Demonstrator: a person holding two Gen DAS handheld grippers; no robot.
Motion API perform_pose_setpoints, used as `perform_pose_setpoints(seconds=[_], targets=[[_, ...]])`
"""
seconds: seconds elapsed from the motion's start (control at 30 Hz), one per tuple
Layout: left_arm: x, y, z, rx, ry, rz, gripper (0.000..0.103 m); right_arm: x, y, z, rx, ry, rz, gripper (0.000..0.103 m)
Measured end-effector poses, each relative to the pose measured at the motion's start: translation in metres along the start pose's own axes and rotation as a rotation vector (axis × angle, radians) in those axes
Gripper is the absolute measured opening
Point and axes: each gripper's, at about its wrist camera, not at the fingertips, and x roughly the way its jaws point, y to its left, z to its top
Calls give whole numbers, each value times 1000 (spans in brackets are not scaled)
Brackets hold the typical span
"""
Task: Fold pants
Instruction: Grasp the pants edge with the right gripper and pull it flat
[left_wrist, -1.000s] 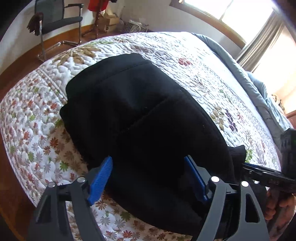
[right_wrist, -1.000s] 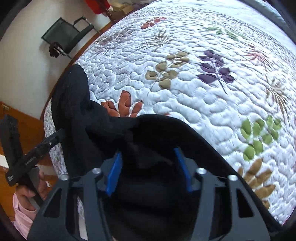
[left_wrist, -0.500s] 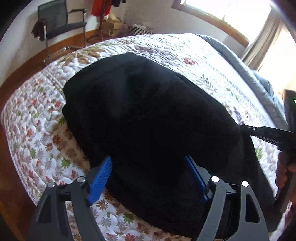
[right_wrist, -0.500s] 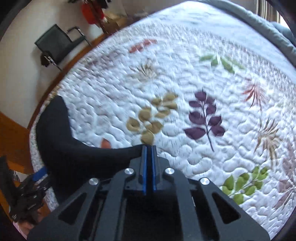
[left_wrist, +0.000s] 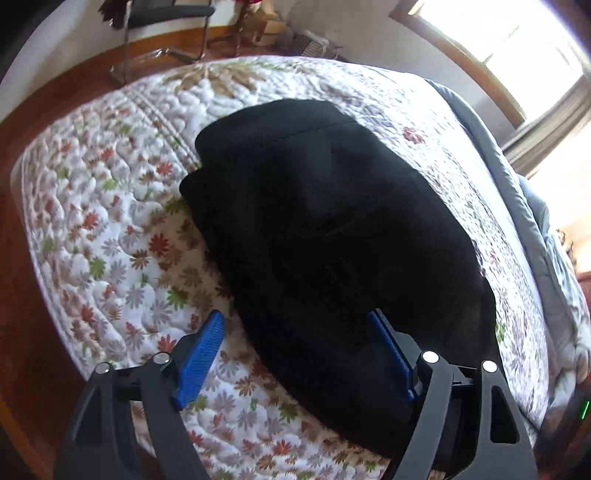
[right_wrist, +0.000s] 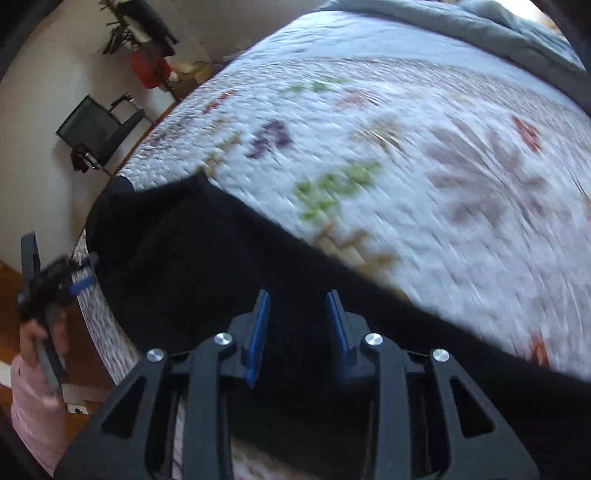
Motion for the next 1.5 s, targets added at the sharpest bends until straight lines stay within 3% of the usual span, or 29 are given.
perform_pose_setpoints(seconds=[0.13, 0.2, 0.3, 0.47, 0.5, 0.57, 0.7, 0.77, 0.8, 0.83, 0.93, 1.03, 1.13, 1.3, 1.5], targets=[[12, 2, 3, -54, 8, 18, 50, -16, -35, -55, 82, 6, -86, 40], [16, 7, 4, -78, 11, 21, 44, -11, -55, -70, 143, 18, -106, 33], [6, 8, -4, -62, -8, 52, 33, -13, -70, -78, 195, -9, -38, 32], [-13, 7, -13, -46, -46, 63, 11, -21, -69, -79, 192, -11, -46, 38], [-18, 6, -14, -30, -61, 92, 0, -26, -72, -80, 200, -19, -49, 39], [-34, 3, -16, 0, -95, 129, 0, -38, -80, -84, 224, -33, -54, 39], [-63, -36, -32, 138, -129, 67, 3, -70, -112, -104, 342, -63, -80, 43], [-62, -71, -51, 244, -83, -7, 31, -81, -126, -115, 383, -71, -109, 43], [-58, -90, -64, 299, -53, -39, 55, -89, -133, -122, 405, -74, -127, 43], [-51, -112, -78, 363, -26, -73, 61, -97, -140, -128, 428, -79, -146, 43], [-29, -164, -118, 524, 58, -148, 61, -124, -166, -148, 505, -125, -177, 43], [-3, -194, -148, 575, 153, -198, 61, -155, -201, -169, 594, -178, -225, 43], [18, -209, -178, 617, 202, -168, 62, -179, -245, -195, 716, -209, -258, 45], [22, -216, -203, 741, 153, -109, 71, -189, -290, -239, 879, -222, -224, 46], [21, -213, -191, 687, 181, -119, 72, -189, -304, -253, 909, -334, -109, 43]])
